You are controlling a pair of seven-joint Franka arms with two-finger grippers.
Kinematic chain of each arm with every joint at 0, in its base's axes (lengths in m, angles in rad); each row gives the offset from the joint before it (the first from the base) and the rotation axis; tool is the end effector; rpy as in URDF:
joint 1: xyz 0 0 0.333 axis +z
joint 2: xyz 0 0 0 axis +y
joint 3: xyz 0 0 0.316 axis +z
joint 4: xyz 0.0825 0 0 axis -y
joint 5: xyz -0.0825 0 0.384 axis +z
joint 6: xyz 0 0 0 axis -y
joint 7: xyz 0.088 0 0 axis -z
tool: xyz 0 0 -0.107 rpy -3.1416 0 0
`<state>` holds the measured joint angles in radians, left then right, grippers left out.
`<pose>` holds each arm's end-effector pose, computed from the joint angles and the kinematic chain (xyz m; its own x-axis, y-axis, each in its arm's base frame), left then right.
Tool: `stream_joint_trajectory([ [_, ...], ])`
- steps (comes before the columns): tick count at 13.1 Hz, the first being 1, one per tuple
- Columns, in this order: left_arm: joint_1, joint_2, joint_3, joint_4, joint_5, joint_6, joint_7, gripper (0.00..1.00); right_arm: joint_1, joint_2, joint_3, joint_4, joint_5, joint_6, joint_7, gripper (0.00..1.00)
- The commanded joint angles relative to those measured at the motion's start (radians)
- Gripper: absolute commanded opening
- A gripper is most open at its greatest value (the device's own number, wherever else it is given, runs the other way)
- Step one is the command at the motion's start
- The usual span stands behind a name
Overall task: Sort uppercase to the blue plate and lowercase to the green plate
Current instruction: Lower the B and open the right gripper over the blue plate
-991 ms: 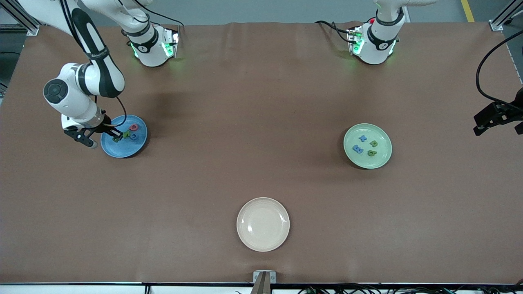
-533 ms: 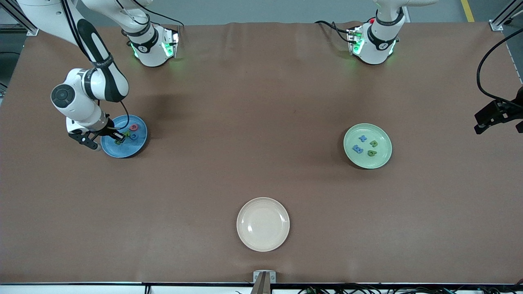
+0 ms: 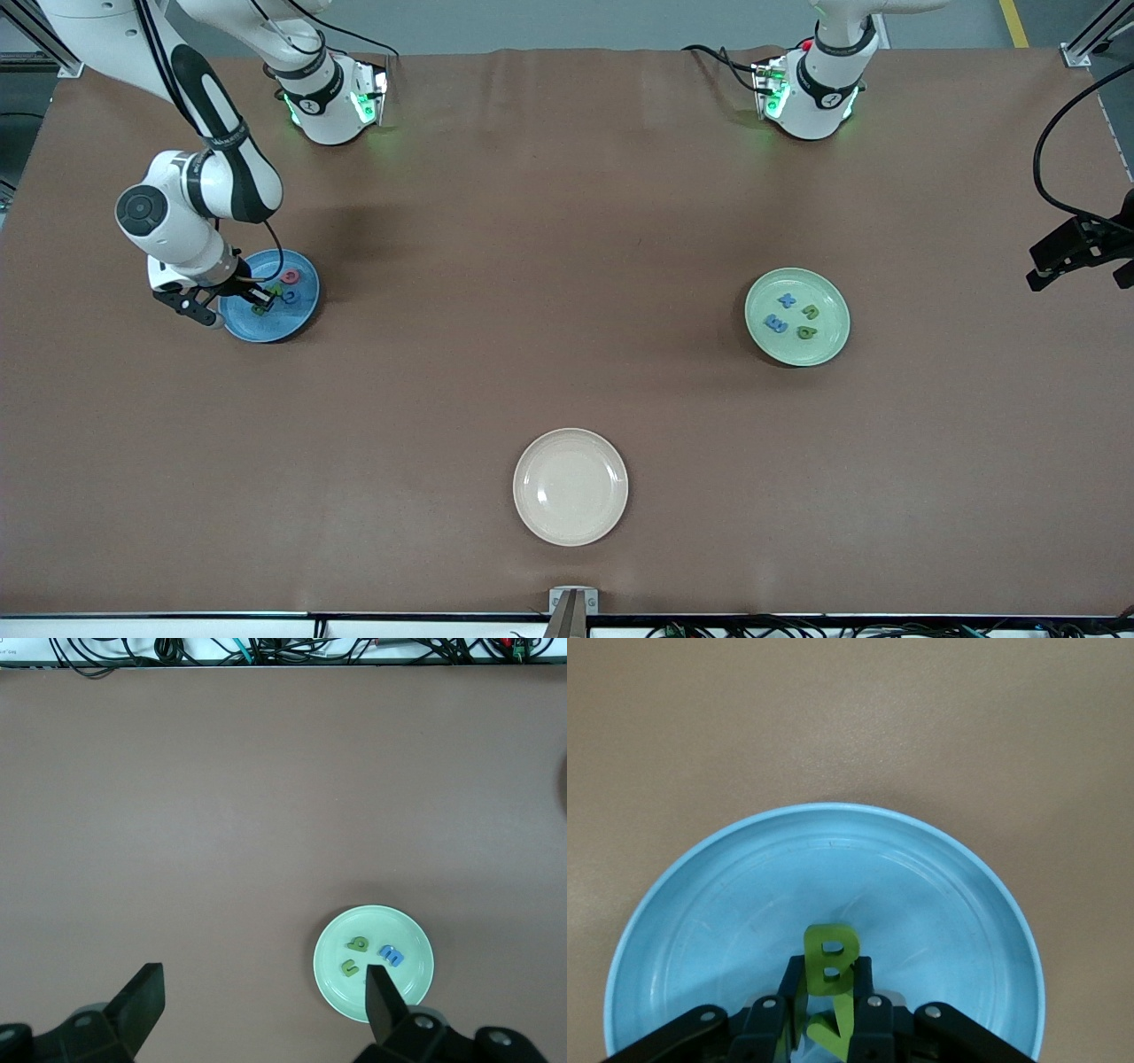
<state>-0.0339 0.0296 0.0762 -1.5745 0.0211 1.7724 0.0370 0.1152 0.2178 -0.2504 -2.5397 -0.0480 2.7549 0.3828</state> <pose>0.5824 0.0258 0.6254 0.9860 0.0001 0.1666 0.0051 -0.9996 -0.0295 0.4533 -0.0645 0.1945 0.8926 -0.4499 0.0279 -0.4507 -0.8902 0.0661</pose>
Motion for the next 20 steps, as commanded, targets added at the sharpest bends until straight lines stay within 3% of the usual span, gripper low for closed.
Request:
stream_joint_trajectory([
  [1,-0.001,-0.019,0.002,-0.007,-0.013,-0.011,-0.006,1.0,0.009,0.009,0.008,0.009,-0.007,0.008,0.018,0.05],
  [3,-0.003,-0.031,-0.007,-0.007,-0.013,-0.013,-0.009,1.0,0.018,0.011,0.008,0.009,-0.007,0.008,0.016,0.08],
  [4,-0.003,-0.036,-0.016,-0.007,-0.013,-0.016,-0.009,1.0,0.018,0.015,0.008,0.015,-0.007,0.008,0.018,0.16],
  [5,-0.003,-0.039,-0.027,-0.007,-0.013,-0.019,-0.014,1.0,0.018,0.017,0.008,0.016,-0.007,0.006,0.018,0.39],
  [6,-0.003,-0.04,-0.035,-0.006,-0.013,-0.019,-0.035,1.0,0.02,0.017,0.008,0.018,-0.007,0.006,0.018,0.83],
  [7,-0.003,-0.042,-0.044,-0.006,-0.013,-0.019,-0.06,1.0,0.02,0.015,0.008,0.019,-0.007,0.005,0.018,1.0],
  [13,-0.001,-0.045,-0.046,-0.001,-0.013,-0.062,-0.052,1.0,0.023,-0.009,0.01,0.048,-0.009,-0.074,-0.005,1.0],
  [17,-0.009,-0.045,-0.067,0.017,-0.013,-0.062,-0.074,1.0,0.029,-0.084,0.01,0.203,-0.012,-0.421,-0.106,1.0],
  [20,-0.003,-0.037,-0.067,0.022,-0.015,-0.062,-0.074,1.0,0.05,-0.147,0.011,0.397,-0.01,-0.805,-0.211,1.0],
])
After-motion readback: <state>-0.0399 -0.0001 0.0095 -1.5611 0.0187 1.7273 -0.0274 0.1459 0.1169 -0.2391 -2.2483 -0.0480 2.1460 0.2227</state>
